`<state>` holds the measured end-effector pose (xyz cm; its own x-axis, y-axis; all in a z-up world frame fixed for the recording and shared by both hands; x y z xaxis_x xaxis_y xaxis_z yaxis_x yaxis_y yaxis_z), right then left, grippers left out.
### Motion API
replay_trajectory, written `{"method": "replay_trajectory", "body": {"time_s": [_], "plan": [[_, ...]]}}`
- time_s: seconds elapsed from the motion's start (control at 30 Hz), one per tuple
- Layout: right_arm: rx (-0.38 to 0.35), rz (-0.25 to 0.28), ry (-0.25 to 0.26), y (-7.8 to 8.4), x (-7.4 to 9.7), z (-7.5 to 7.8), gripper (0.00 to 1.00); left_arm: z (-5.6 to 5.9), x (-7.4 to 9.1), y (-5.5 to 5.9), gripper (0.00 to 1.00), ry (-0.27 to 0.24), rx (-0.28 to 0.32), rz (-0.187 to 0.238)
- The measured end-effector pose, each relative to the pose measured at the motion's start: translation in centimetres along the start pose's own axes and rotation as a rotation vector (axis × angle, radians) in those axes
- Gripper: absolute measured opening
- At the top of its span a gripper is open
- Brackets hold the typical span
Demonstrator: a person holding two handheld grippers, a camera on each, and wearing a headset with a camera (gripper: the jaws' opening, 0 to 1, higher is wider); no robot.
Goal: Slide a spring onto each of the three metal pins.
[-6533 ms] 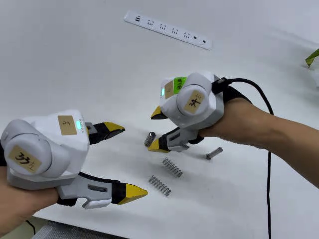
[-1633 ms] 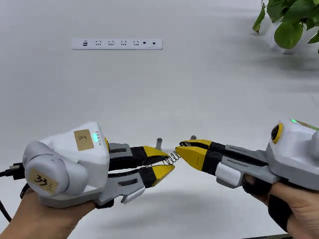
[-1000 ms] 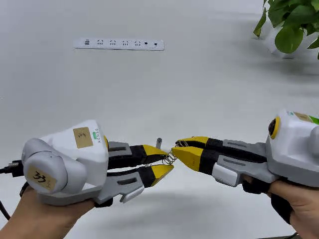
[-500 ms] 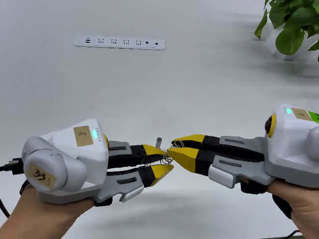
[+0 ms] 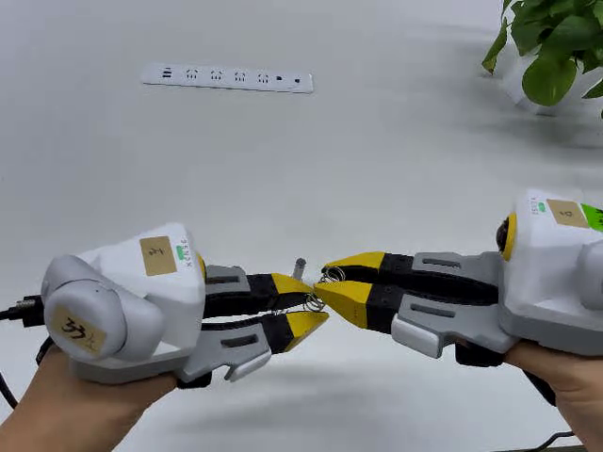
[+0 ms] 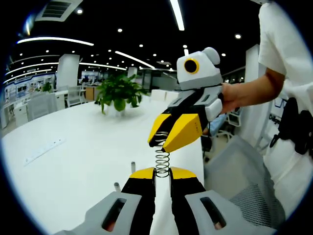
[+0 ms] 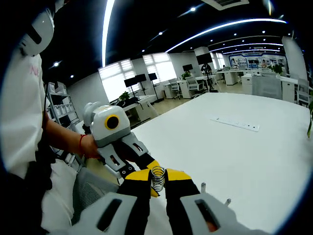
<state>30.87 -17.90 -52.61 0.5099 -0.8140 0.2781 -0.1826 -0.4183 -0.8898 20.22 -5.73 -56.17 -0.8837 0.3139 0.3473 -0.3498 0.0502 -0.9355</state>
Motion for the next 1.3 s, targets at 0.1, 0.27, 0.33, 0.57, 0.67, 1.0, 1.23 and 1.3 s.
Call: {"method": "replay_trajectory", "body": {"time_s": [0.1,0.27,0.33,0.57,0.67,1.0,1.23,1.3], "plan": [[0.015,-0.02,-0.012,-0.2,0.0,0.0,0.12,0.0,0.0,0.0,0.1,0.002,-0.001,0.004],[0.048,-0.089,-0.046,-0.9,0.4,0.2,0.18,0.0,0.1,0.0,0.1,0.008,-0.001,0.008],[0.081,-0.157,-0.078,-1.4,0.7,0.3,0.21,0.1,0.0,0.0,0.1,0.014,-0.001,0.011],[0.262,-0.455,-0.213,-3.9,0.7,1.1,0.29,0.3,0.0,0.1,0.1,0.024,-0.012,0.016],[0.336,-0.572,-0.288,-4.9,-0.1,1.1,0.28,0.4,0.1,0.1,0.1,0.028,-0.018,0.017],[0.48,-0.857,-0.475,-5.7,-3.4,0.5,0.23,0.4,0.0,0.1,0.1,0.024,-0.023,0.023],[0.525,-0.946,-0.516,-5.4,-3.8,0.9,0.19,0.3,-0.1,0.1,0.1,0.023,-0.023,0.026],[0.524,-0.946,-0.522,-5.4,-3.8,0.9,0.18,0.3,-0.1,0.1,0.1,0.023,-0.022,0.026]]}}
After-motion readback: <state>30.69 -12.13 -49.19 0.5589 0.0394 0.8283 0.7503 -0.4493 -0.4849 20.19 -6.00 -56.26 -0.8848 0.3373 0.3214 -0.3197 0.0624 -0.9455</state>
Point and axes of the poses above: the centre of the closed fingertips' face, and the gripper's own axes: x roughly backward along the fingers, z roughly to its right, y roughly out of its underside, the point moved 10 cm from there along x, roughly backward along the fingers, and after that the axes turned 14 degrees about -y, right-handed, at the moved point
